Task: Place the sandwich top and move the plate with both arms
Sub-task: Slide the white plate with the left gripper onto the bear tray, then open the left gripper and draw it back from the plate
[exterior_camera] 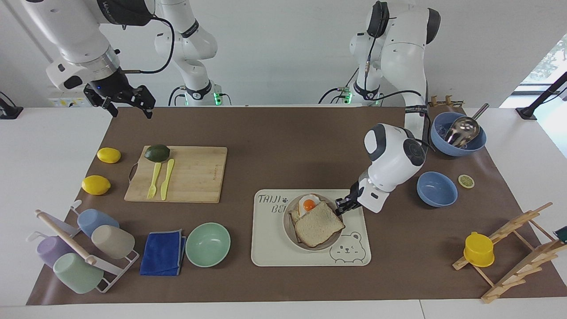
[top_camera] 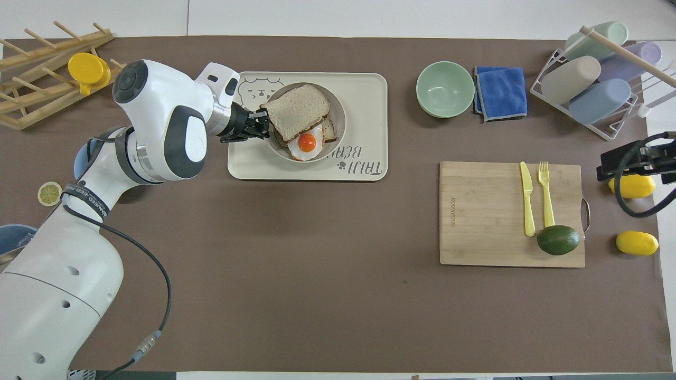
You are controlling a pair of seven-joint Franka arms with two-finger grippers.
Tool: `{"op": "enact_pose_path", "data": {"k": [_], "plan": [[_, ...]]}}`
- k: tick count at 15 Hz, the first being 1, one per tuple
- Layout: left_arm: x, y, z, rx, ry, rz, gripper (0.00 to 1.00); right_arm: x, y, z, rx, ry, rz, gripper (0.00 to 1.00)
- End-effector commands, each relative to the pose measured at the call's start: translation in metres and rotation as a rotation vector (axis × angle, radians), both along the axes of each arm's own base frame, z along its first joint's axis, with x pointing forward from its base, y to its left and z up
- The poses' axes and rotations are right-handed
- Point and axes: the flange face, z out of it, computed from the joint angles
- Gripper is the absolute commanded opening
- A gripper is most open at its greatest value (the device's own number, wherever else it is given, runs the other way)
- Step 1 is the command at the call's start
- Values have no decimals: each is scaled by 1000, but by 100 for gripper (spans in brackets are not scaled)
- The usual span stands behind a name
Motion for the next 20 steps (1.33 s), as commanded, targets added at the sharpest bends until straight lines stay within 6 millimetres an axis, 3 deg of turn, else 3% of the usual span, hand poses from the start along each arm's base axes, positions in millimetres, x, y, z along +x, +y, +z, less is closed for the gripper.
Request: {"op": "enact_pose_path", "data": {"k": [1,2,3,5,7,11,14,20], "plan": [[-3,1,-1,12,-23,-8,0,-3,-2,4,11,-9,16,100],[-3,3,-1,12,-18,-25,10,-3,-2,5,11,-9,16,100],[-4,3,0,15,-23,-49,99,-3,-2,5,12,-9,16,100],[-5,1,1,16,-25,-52,100,-3,0,6,12,-12,20,100],[-3,12,23,8,-37,-40,100,-3,-1,6,12,-10,18,100],[-3,81,99,61,-45,-12,100,-3,0,5,12,-10,20,100],[-20,115,160,172,-48,-63,100,-3,0,6,15,-9,21,100],[-81,173,270,304,-43,-74,100,-3,3,6,15,-10,26,100]]}}
